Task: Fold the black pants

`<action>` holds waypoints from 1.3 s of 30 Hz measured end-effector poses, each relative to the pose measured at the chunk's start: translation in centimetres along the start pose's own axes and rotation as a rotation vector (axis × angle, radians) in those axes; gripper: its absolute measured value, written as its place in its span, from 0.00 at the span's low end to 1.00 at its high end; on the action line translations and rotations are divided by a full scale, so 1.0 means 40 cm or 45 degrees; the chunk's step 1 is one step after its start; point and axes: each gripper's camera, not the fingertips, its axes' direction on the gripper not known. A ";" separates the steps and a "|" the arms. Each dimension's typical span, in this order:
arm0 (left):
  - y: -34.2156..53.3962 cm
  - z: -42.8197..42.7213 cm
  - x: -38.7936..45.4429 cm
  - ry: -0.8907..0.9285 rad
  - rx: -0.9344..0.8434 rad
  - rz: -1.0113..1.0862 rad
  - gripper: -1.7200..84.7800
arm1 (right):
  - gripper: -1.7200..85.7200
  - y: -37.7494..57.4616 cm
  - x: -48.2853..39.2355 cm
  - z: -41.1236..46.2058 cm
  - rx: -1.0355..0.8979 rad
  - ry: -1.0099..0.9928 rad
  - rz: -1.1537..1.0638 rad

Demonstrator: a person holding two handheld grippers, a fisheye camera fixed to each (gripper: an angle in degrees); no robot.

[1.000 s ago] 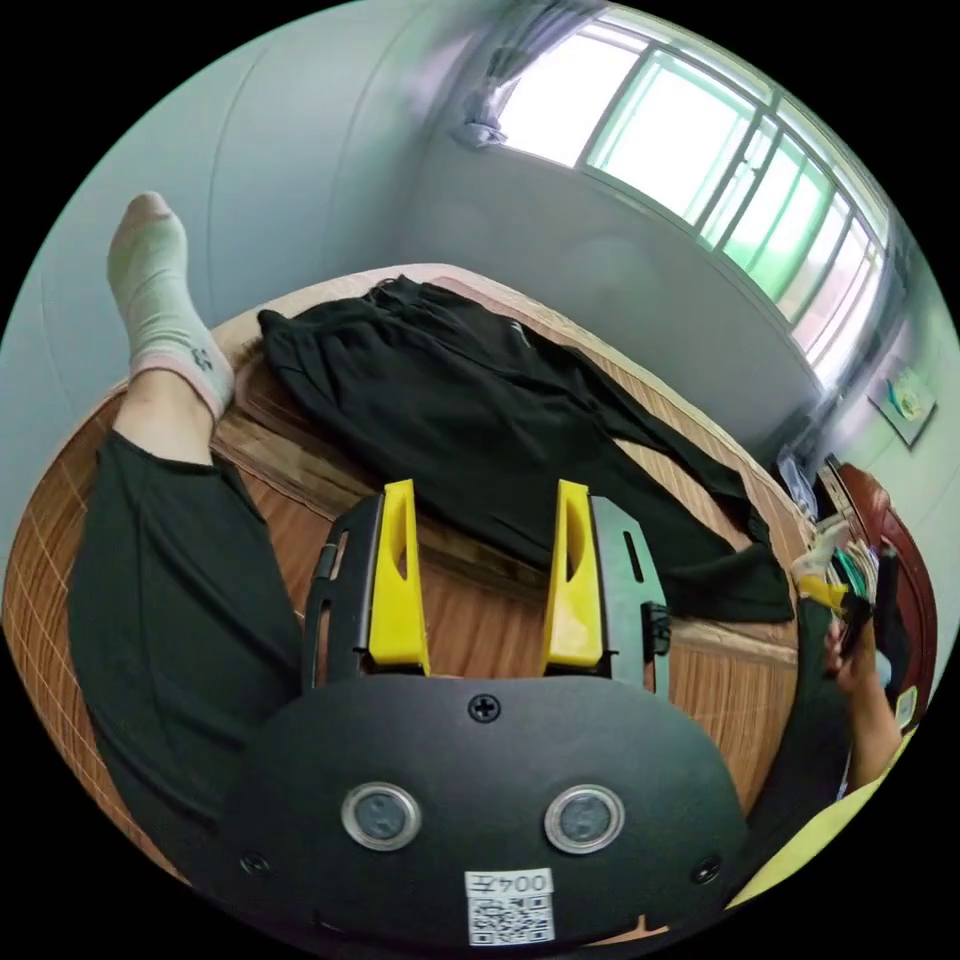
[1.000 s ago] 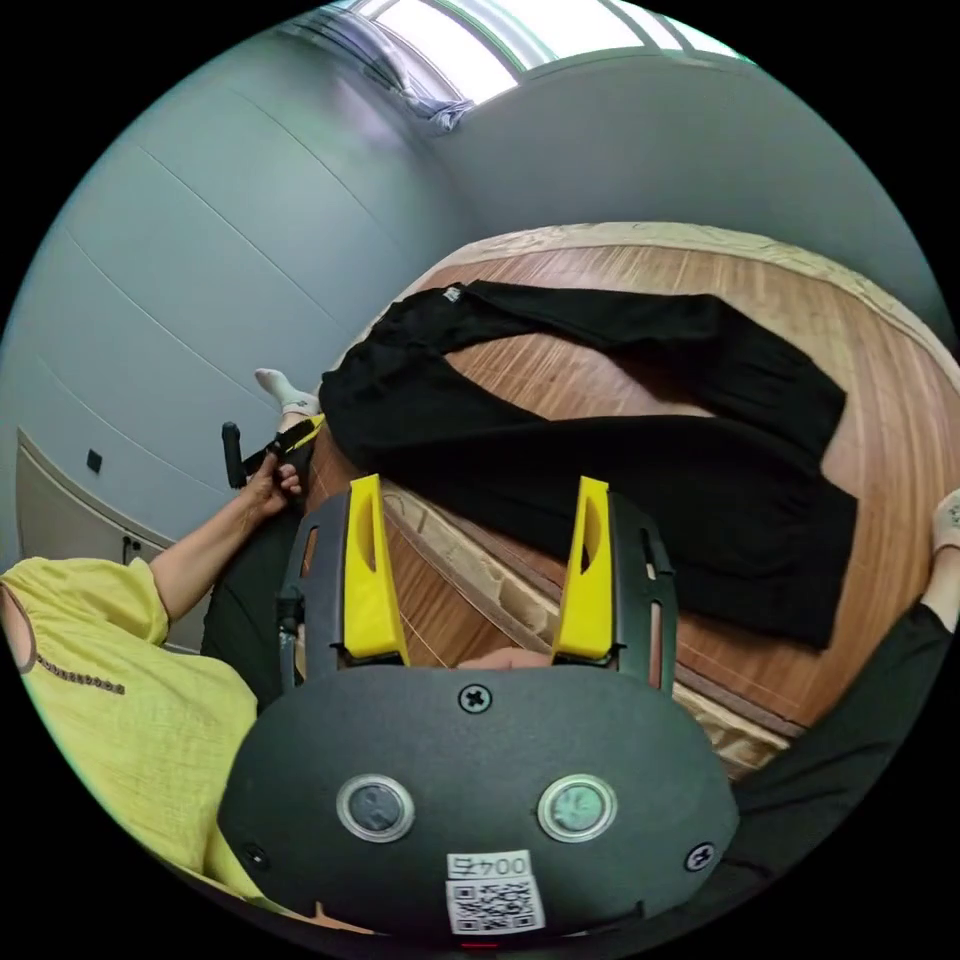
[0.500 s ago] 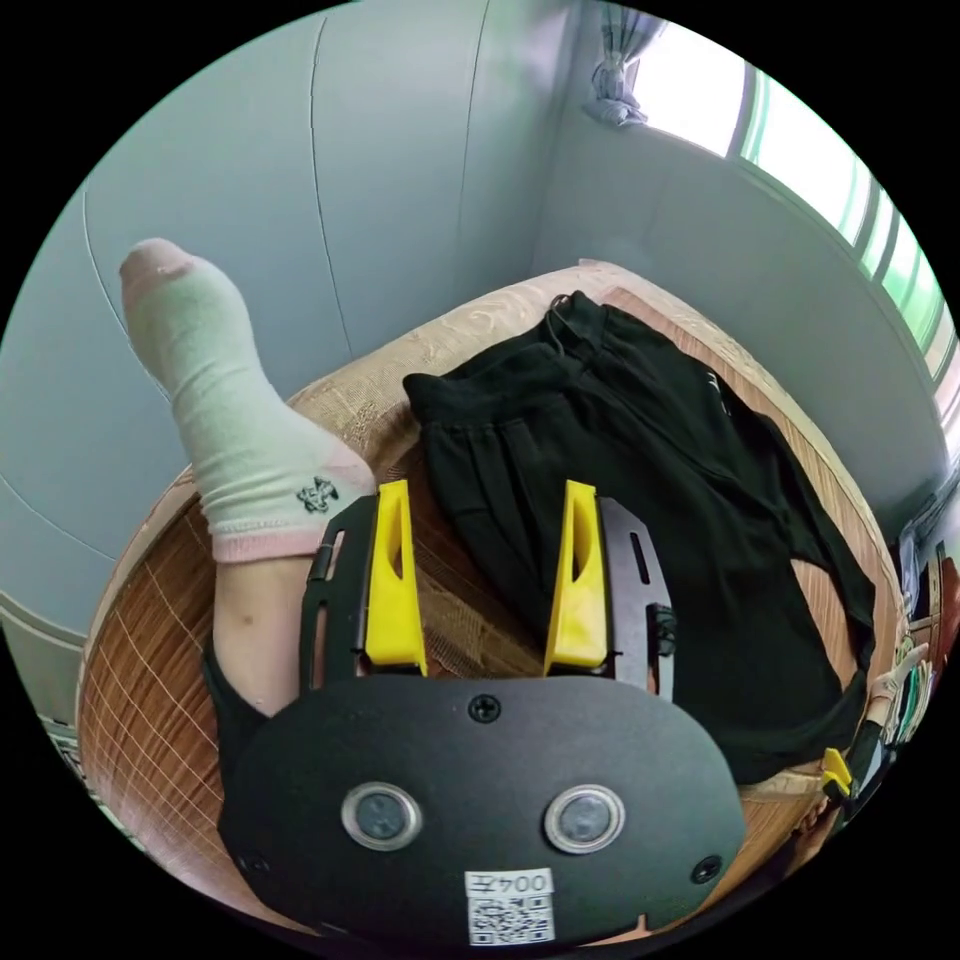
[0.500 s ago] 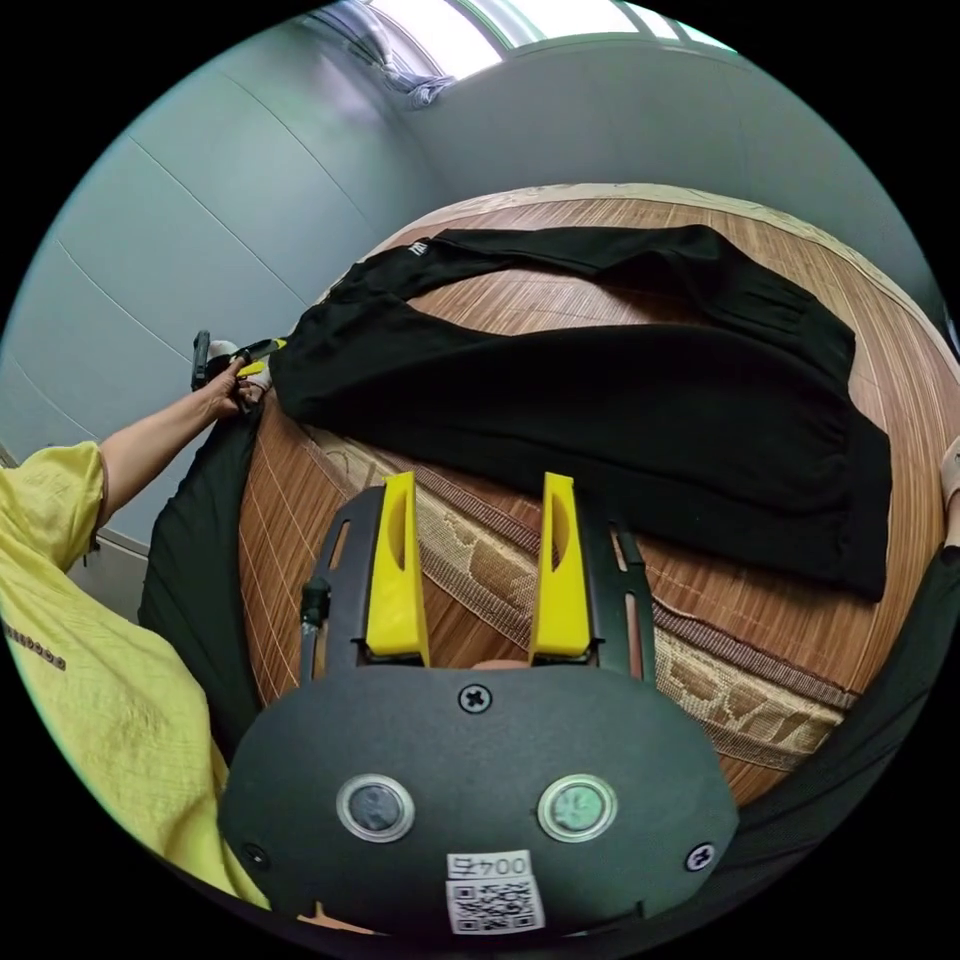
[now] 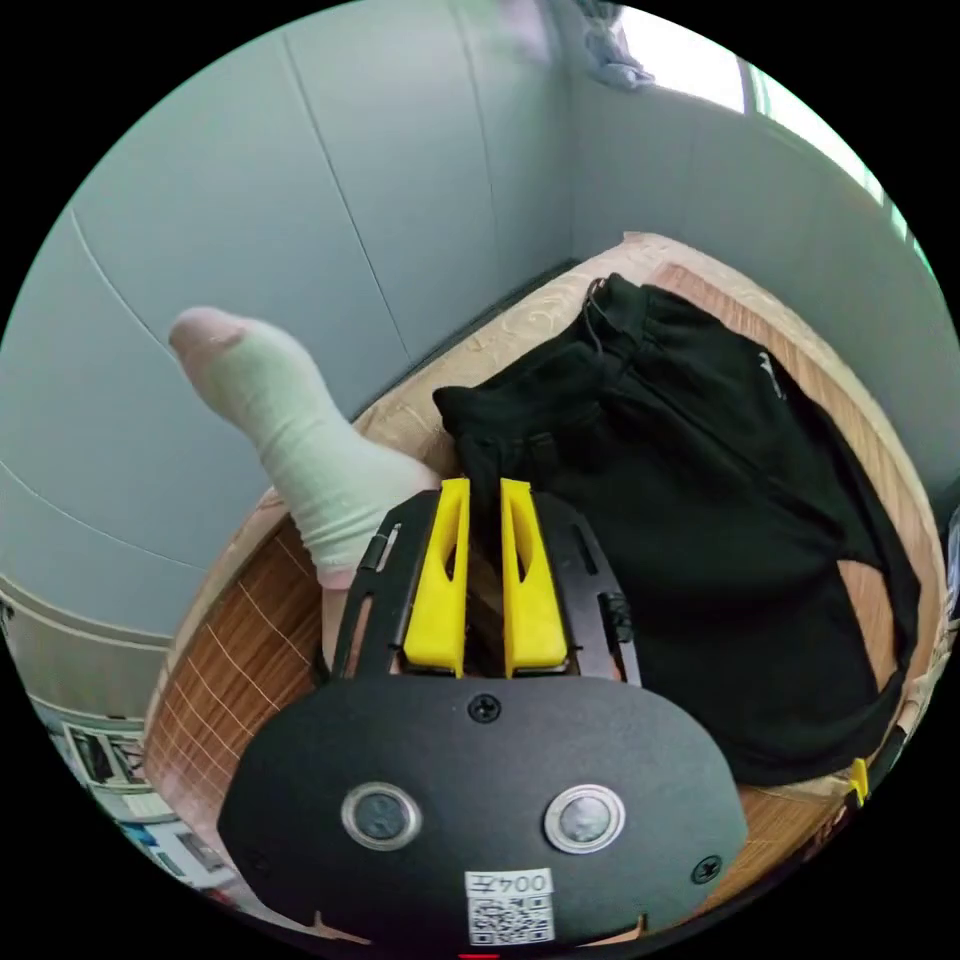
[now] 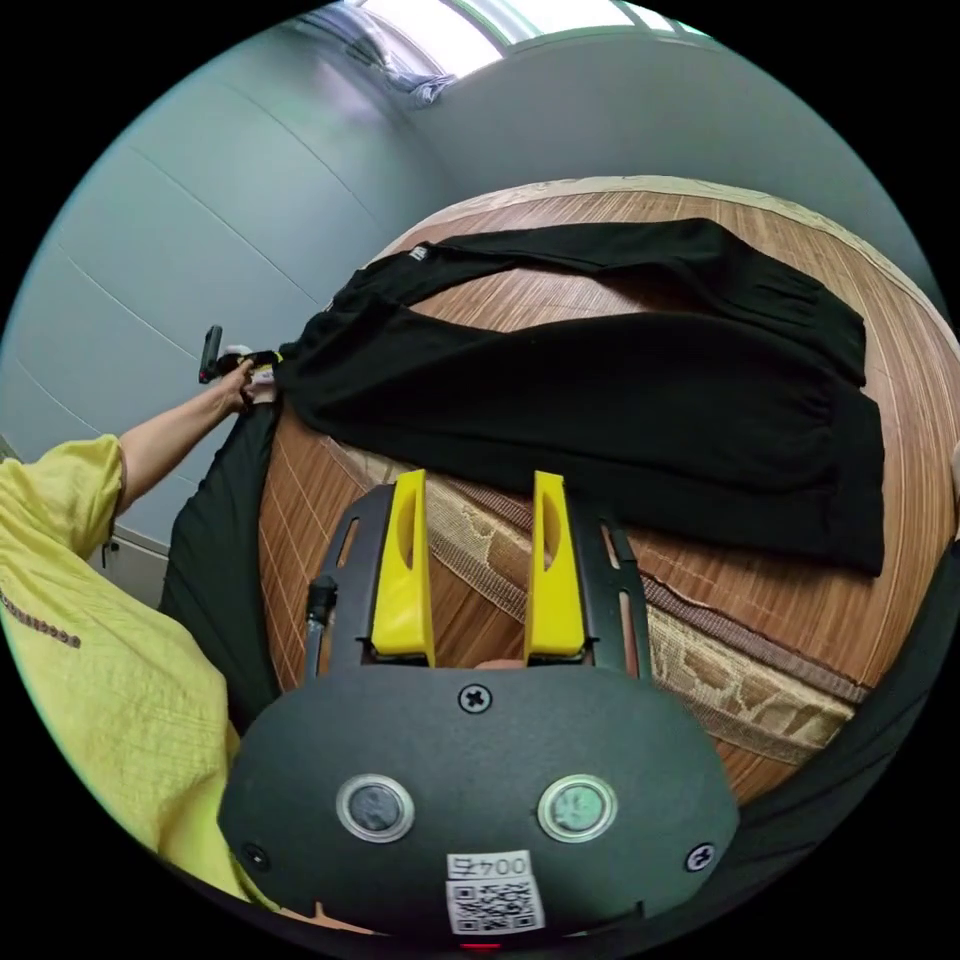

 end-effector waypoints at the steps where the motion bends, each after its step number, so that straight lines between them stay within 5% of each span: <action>1: 0.018 -0.029 -0.009 0.021 0.063 -0.011 0.10 | 0.21 0.003 -0.001 -0.045 0.045 0.001 0.018; 6: 0.136 -0.137 0.062 0.260 0.258 0.146 0.11 | 0.21 0.015 0.051 -0.185 0.040 0.155 0.112; 10: 0.265 -0.126 0.259 0.444 0.132 0.445 0.11 | 0.21 -0.080 0.116 -0.192 -0.084 0.271 0.134; 19: 0.384 -0.069 0.512 0.385 -0.089 0.774 0.13 | 0.20 -0.274 0.110 0.009 -0.528 0.505 0.019; 24: 0.405 -0.149 0.540 0.491 0.005 0.799 0.12 | 0.23 -0.264 0.124 -0.105 -0.401 0.435 0.114; 32: 0.645 -0.290 0.738 0.702 0.174 1.257 0.13 | 0.25 -0.227 0.219 -0.093 -0.466 0.421 0.306; 36: 0.707 -0.288 0.757 0.771 0.125 1.234 0.14 | 0.19 -0.264 0.146 -0.004 -0.571 0.655 0.187; 39: 0.719 -0.279 0.732 0.763 0.105 1.186 0.14 | 0.07 -0.286 0.104 0.020 -0.612 0.659 0.106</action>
